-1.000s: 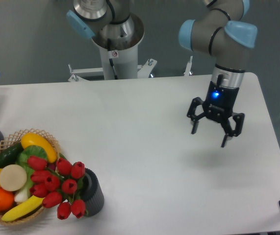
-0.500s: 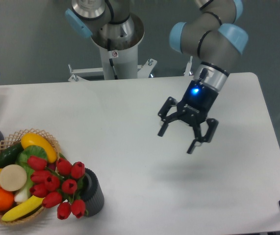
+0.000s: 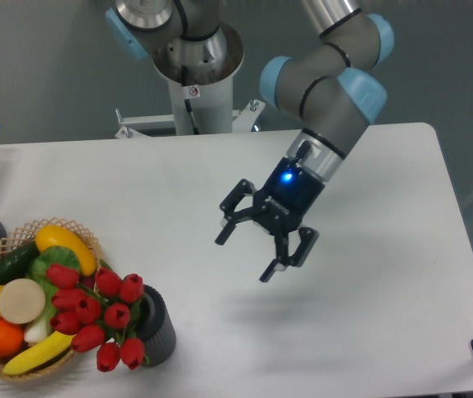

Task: Pick up the flowers from the vase
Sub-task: 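Lower the open gripper around the tulip stems above the grey vase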

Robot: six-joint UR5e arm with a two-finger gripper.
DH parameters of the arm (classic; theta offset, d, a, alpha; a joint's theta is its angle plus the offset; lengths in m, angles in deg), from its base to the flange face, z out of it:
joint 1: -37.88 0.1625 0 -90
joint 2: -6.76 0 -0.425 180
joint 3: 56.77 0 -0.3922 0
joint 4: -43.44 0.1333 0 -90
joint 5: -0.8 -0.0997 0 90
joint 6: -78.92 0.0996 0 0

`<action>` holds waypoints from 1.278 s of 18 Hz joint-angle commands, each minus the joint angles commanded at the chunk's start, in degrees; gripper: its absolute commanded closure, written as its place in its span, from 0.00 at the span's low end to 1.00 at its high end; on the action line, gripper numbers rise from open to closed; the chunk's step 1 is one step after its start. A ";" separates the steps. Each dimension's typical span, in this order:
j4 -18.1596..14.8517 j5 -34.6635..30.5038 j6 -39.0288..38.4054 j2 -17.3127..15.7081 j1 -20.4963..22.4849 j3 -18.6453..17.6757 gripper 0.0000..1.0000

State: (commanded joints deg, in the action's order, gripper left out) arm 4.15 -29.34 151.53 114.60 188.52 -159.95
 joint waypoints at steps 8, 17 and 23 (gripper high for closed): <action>0.00 0.18 -2.56 2.28 -4.30 2.19 0.00; 0.26 4.83 -6.16 6.50 -8.52 4.83 0.00; 0.26 4.66 -6.34 9.40 -10.46 8.17 0.00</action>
State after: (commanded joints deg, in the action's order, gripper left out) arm 4.42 -24.68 145.19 124.00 178.06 -151.78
